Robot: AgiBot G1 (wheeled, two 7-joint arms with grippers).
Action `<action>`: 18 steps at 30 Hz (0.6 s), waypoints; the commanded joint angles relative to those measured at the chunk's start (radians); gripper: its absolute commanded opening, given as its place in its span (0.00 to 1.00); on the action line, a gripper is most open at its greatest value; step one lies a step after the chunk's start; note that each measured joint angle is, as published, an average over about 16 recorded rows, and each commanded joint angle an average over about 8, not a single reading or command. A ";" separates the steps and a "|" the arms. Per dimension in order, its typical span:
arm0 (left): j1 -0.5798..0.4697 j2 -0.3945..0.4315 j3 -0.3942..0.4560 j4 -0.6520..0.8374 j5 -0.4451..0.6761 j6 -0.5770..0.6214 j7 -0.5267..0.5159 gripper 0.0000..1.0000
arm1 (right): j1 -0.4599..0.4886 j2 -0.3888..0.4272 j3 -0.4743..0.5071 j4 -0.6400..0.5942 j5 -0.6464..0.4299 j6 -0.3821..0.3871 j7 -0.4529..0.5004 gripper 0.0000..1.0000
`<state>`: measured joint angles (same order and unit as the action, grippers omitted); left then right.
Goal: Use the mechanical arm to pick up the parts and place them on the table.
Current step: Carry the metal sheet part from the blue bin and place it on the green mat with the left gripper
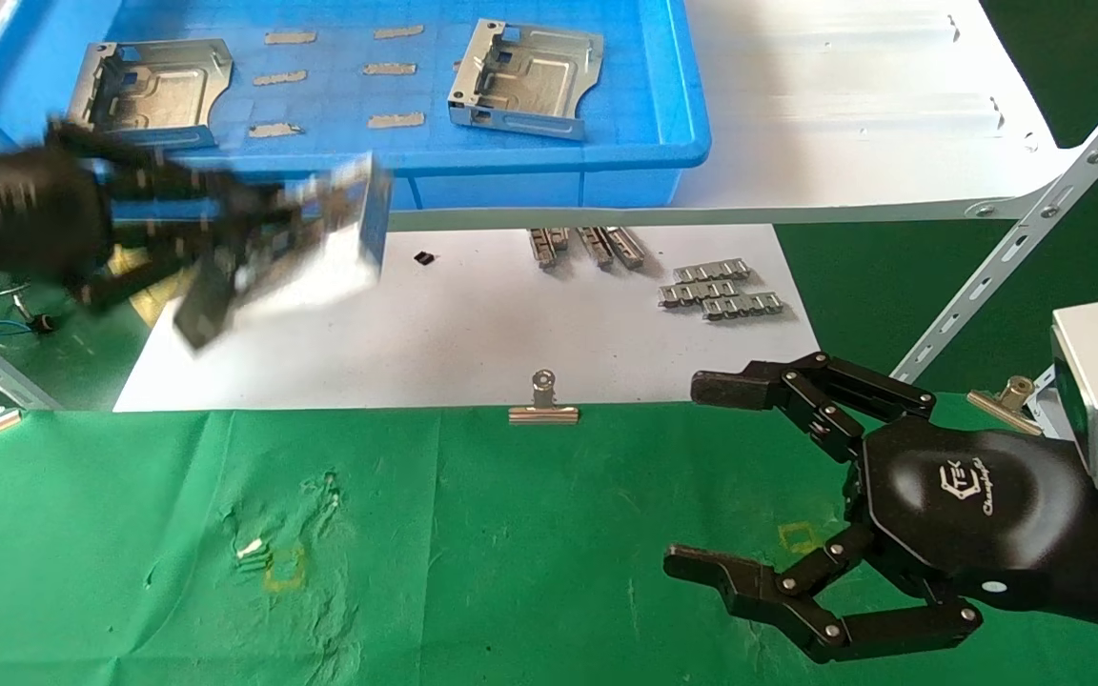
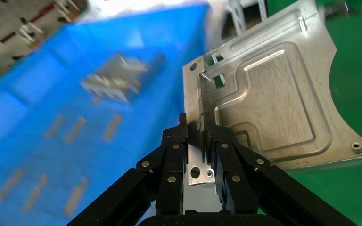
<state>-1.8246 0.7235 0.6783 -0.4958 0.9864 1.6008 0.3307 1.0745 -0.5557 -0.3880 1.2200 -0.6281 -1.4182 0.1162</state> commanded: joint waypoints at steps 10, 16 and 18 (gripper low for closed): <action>0.041 -0.023 0.169 0.002 0.039 -0.015 0.157 0.00 | 0.000 0.000 0.000 0.000 0.000 0.000 0.000 1.00; 0.041 0.019 0.249 0.055 0.119 -0.022 0.272 0.00 | 0.000 0.000 0.000 0.000 0.000 0.000 0.000 1.00; 0.048 0.032 0.267 0.074 0.135 -0.025 0.316 0.00 | 0.000 0.000 0.000 0.000 0.000 0.000 0.000 1.00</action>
<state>-1.7721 0.7535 0.9380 -0.4203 1.1157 1.5741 0.6503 1.0745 -0.5557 -0.3880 1.2200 -0.6281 -1.4182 0.1162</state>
